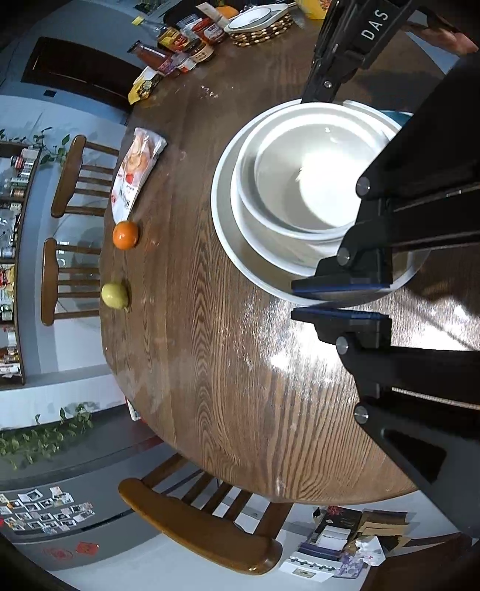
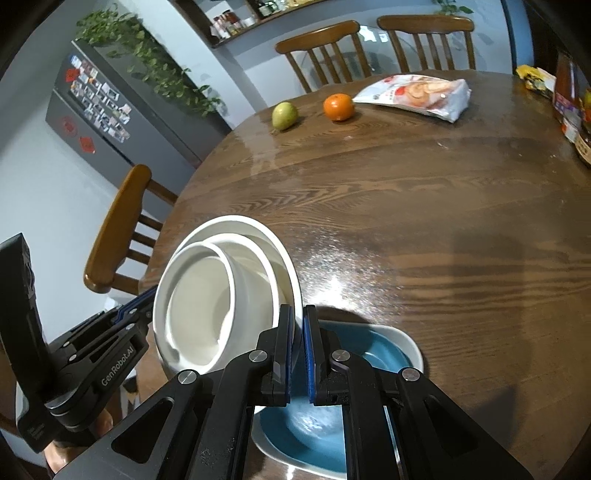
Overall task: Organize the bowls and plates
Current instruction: 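Carry the bowl stack with both grippers over the teal dish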
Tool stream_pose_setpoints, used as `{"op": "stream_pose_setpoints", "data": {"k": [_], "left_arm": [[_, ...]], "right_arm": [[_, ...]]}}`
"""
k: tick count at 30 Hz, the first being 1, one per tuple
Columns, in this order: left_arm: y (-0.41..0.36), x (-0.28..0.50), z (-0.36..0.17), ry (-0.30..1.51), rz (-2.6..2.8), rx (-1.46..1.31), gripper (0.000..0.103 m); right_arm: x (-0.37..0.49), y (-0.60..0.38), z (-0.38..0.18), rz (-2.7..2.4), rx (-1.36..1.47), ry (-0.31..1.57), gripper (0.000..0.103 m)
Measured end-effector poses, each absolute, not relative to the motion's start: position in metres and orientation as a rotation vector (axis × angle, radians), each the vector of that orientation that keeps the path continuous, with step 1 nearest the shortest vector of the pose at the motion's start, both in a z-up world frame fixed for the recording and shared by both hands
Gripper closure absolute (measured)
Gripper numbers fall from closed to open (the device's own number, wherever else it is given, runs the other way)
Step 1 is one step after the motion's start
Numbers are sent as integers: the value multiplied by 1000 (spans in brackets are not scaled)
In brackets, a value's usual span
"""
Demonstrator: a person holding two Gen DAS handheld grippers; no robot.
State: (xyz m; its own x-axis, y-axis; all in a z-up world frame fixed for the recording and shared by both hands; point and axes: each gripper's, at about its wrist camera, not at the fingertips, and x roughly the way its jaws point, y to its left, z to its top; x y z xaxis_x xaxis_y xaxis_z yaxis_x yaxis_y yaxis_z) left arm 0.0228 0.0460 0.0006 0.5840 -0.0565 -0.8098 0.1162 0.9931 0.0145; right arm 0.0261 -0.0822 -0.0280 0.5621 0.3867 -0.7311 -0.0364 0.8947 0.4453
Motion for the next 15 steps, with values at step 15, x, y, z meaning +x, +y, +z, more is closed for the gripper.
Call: {"op": "stream_pose_setpoints", "data": {"k": [15], "left_arm": [[17,6,-9,973,-176,108,100]], "right_arm": [[-3,-112,-37,187,444,965,94]]}}
